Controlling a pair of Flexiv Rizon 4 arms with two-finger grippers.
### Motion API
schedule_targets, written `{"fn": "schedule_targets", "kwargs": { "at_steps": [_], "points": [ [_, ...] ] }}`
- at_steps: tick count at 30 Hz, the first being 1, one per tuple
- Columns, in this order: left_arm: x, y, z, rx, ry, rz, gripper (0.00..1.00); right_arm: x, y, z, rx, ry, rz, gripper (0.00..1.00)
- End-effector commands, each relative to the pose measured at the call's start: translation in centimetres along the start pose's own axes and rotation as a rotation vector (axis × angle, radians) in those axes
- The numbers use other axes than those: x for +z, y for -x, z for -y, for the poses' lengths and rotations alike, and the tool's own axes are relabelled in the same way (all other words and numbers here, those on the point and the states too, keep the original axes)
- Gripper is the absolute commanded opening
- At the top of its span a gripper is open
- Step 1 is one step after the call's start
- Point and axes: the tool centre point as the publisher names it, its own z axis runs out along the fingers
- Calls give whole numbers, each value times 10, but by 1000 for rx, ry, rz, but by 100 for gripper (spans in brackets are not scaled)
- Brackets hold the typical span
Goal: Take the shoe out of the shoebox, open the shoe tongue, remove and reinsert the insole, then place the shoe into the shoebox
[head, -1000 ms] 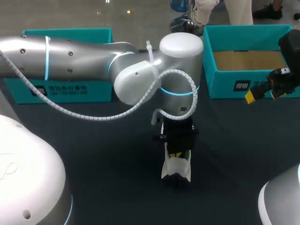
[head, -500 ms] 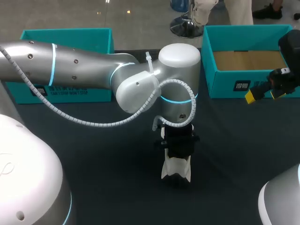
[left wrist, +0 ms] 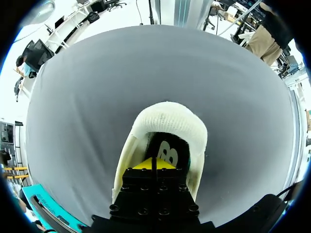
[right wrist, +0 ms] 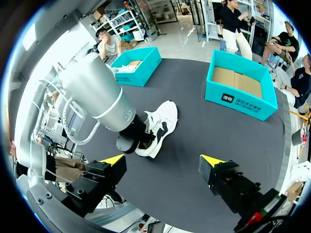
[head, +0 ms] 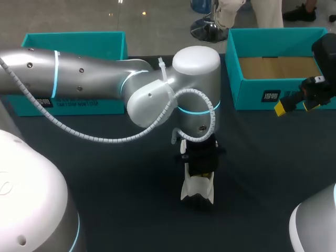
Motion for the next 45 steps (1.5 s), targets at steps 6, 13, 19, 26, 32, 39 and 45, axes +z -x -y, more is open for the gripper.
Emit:
{"fn": "schedule_targets", "kwargs": {
  "at_steps": [6,13,19,26,32,39,45],
  "points": [
    [-18,-7,0,43,27,-7,0,1,0,-5,1,-9,0,100],
    [-7,-4,-1,55,30,-31,0,1,0,-5,1,-9,0,100],
    [19,-2,-4,64,45,-76,0,1,0,-5,1,-9,0,100],
    [40,-3,-6,87,40,-68,0,1,0,-5,1,-9,0,100],
    [38,-4,-7,90,41,-70,0,1,0,-5,1,-9,0,100],
    [21,-4,-11,117,62,-59,0,1,0,-5,1,-9,0,100],
    [0,-1,-16,135,81,-36,0,1,0,-5,1,-9,0,100]
  ]
}}
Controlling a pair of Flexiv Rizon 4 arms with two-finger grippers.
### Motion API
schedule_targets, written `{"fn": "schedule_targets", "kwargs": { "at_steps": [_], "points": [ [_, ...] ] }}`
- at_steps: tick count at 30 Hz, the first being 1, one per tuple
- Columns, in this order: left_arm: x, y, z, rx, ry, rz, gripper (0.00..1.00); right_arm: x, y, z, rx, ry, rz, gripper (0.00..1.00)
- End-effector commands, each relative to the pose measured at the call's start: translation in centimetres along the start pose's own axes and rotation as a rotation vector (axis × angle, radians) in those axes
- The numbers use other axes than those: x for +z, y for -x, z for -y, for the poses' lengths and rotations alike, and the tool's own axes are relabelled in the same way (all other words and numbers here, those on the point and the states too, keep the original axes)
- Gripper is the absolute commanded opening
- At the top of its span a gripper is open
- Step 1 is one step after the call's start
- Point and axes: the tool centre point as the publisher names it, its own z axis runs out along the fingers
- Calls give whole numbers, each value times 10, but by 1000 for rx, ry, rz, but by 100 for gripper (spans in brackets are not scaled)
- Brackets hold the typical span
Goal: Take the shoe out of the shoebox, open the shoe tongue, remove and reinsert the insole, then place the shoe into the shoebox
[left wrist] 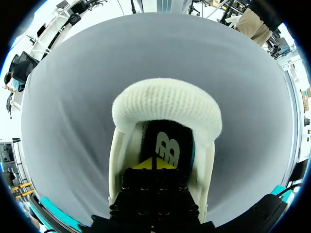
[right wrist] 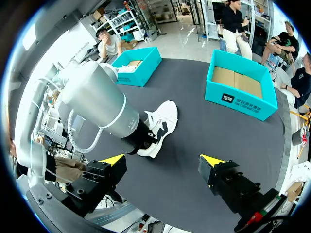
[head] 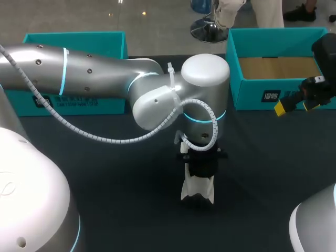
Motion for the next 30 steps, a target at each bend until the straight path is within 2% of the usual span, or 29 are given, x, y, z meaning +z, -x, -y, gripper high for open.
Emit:
{"fn": "schedule_targets", "kwargs": {
  "at_steps": [1,9,16,27,29,30],
  "points": [
    [-17,-6,-5,10,12,7,0,1,0,-5,1,-9,0,100],
    [-33,-2,-19,12,73,25,0,1,0,-5,1,-9,0,100],
    [-38,3,-26,26,143,22,0,1,0,-5,1,-9,0,100],
    [-37,1,-31,22,175,16,0,1,0,-5,1,-9,0,100],
    [-36,0,-31,20,180,13,16,1,0,-5,1,-9,0,100],
    [-36,-1,-31,15,181,11,27,1,0,-5,1,-9,0,100]
  ]
}}
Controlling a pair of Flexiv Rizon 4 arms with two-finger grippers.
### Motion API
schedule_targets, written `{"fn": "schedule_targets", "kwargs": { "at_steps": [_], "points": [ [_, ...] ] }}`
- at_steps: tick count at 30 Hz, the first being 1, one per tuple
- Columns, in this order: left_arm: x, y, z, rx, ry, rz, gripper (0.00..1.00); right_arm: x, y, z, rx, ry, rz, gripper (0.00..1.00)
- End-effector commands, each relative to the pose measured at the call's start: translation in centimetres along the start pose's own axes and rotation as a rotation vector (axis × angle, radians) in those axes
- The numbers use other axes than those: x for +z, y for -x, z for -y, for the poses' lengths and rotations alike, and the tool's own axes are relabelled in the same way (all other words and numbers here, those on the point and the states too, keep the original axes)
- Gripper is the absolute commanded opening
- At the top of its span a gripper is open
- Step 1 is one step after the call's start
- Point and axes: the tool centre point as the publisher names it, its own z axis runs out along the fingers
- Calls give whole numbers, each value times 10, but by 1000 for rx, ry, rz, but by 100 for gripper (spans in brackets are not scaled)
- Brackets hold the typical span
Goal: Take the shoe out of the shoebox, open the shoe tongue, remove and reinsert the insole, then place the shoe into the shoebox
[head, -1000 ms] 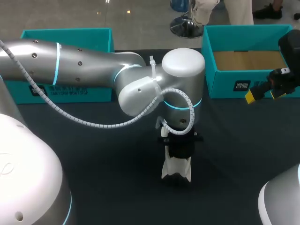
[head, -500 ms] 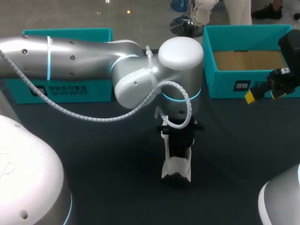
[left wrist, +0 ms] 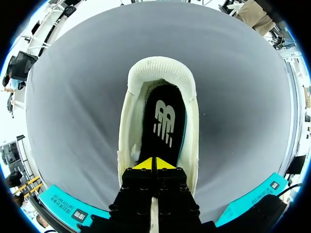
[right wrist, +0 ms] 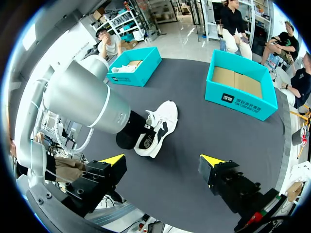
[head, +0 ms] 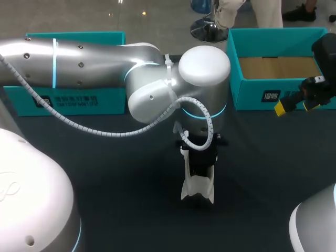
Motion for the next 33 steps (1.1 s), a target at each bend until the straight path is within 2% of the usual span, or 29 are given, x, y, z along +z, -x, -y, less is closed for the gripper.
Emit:
{"fn": "schedule_targets", "kwargs": {
  "at_steps": [1,4,15,17,19,21,33],
  "points": [
    [1,-1,2,-6,8,-2,31,1,0,-5,1,-9,0,100],
    [3,-2,3,-4,17,-7,58,1,0,-5,1,-9,0,100],
    [6,-1,5,-9,16,-11,70,1,0,-5,1,-9,0,100],
    [7,-1,6,-10,17,-13,76,1,0,-5,1,-9,0,100],
    [7,-1,6,-12,18,-13,93,1,0,-5,1,-9,0,100],
    [7,-2,6,-14,19,-13,100,1,0,-5,1,-9,0,100],
    [2,-3,0,-37,37,-3,100,1,0,-5,1,-9,0,100]
  ]
}}
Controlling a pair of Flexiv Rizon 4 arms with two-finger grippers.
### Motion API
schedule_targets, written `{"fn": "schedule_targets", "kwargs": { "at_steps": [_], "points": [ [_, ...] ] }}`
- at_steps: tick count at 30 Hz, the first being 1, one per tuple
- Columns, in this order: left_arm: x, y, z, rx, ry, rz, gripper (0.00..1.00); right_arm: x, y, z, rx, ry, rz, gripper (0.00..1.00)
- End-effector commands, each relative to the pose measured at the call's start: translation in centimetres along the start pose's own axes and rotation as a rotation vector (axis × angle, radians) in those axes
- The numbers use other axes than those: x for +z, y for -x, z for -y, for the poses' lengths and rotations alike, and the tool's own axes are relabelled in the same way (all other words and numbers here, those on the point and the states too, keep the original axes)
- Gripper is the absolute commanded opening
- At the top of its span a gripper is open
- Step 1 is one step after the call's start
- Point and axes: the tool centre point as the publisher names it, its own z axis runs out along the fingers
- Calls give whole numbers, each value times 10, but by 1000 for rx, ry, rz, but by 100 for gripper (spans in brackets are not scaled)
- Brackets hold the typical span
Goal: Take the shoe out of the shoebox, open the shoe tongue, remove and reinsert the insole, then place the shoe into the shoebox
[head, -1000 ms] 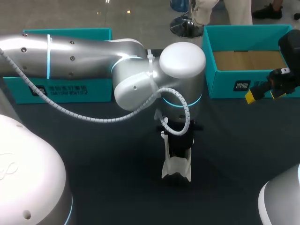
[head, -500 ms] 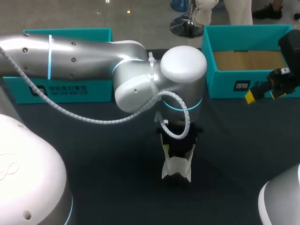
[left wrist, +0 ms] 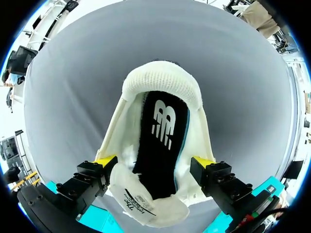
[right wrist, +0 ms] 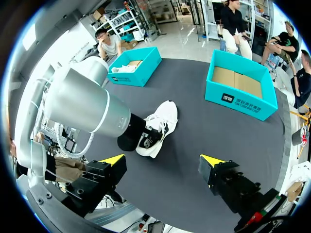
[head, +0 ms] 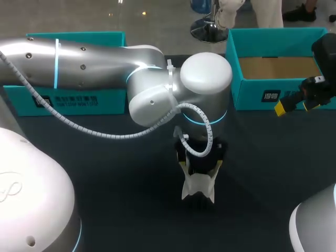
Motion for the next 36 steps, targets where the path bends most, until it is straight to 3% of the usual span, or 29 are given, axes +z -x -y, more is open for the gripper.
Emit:
{"fn": "schedule_targets", "kwargs": {
  "at_steps": [1,16,30,32,33,36],
  "points": [
    [-4,-2,-2,-6,10,8,100,1,0,-5,1,-9,0,100],
    [-39,-8,-24,-15,64,29,100,1,0,-5,1,-9,0,100],
    [-91,-17,-69,-34,98,71,100,1,0,-5,1,-9,0,100],
    [-93,-16,-73,-39,94,77,21,1,0,-5,1,-9,0,100],
    [-93,-15,-74,-44,92,75,0,1,0,-5,1,-9,0,100],
    [-92,-14,-74,-46,88,76,0,1,0,-5,1,-9,0,100]
  ]
}}
